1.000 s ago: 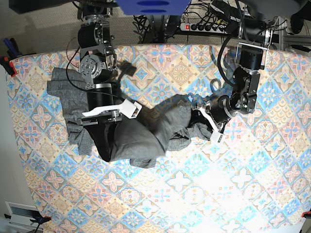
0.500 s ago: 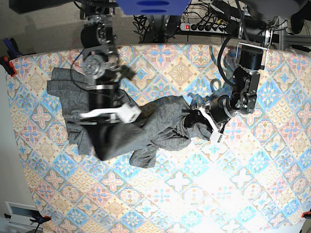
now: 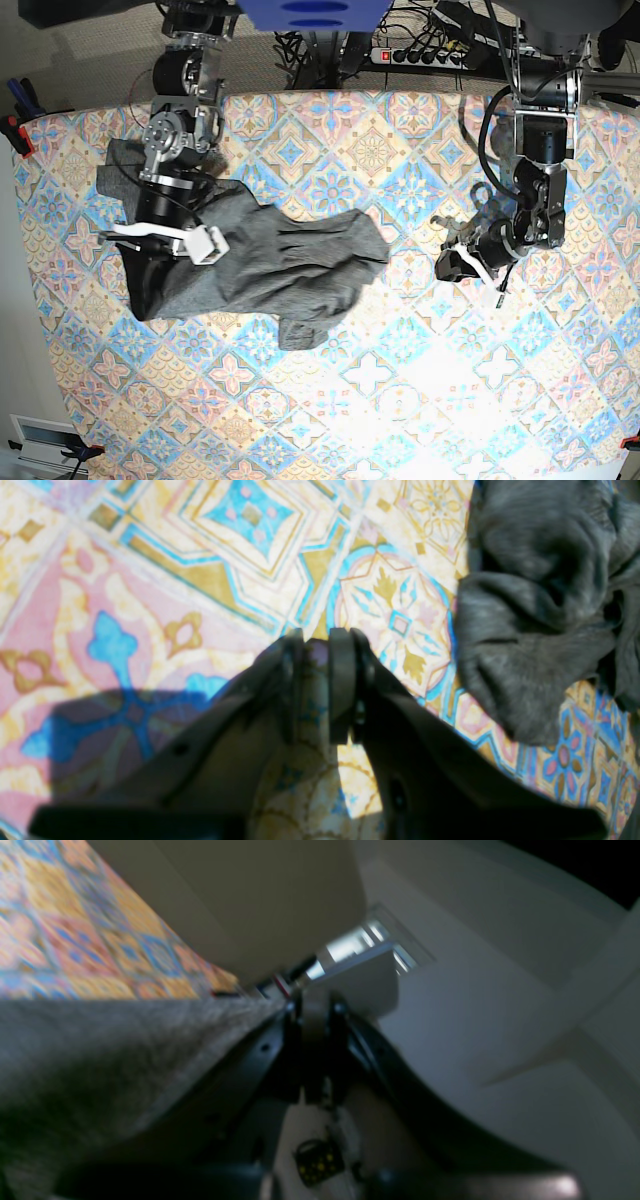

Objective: Layout the t-shirt on the table in an organized manner, then fold the t-shirt properly
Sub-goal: 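Release the fabric and move the left gripper back onto the shirt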

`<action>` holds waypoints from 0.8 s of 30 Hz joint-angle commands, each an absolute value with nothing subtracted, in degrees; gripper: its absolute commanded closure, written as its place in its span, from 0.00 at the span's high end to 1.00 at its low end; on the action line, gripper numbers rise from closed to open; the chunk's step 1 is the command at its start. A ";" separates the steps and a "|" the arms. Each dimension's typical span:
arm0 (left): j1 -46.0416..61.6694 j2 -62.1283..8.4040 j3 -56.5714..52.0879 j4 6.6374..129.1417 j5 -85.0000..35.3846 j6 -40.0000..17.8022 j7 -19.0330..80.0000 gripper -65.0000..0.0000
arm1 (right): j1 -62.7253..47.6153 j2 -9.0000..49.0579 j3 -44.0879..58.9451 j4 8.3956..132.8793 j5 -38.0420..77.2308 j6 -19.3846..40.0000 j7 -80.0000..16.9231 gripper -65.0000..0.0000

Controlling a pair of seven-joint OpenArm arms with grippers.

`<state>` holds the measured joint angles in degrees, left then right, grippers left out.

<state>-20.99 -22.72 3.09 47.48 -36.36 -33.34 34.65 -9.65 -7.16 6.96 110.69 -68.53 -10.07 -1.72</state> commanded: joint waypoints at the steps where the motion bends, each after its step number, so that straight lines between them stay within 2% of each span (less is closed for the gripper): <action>1: -22.90 -23.43 3.47 48.04 -35.82 -33.01 34.77 0.12 | -8.92 -7.08 6.90 112.48 -68.53 -11.82 -0.84 0.00; 5: -23.43 -23.34 6.11 48.22 -35.82 -33.01 34.77 0.12 | -8.92 -7.08 6.81 112.75 -68.62 -11.82 -0.84 0.00; 8: -23.08 -23.08 10.77 53.23 -35.82 -33.01 35.21 0.15 | -8.92 -7.08 6.81 112.66 -68.62 -11.82 -0.84 0.00; 15: -23.34 -17.71 23.34 73.19 -35.21 -33.01 38.46 0.42 | -9.01 -7.08 5.67 112.40 -68.62 -11.82 -0.84 0.00; 20: -23.78 -11.65 28.18 73.63 -22.46 -33.01 38.64 0.56 | -11.03 -7.08 4.09 112.48 -68.70 -11.82 -0.84 0.00; 24: -21.49 -9.27 31.69 71.78 -12.09 -33.01 38.64 0.59 | -11.74 -7.08 4.26 112.48 -68.70 -11.82 -0.84 0.00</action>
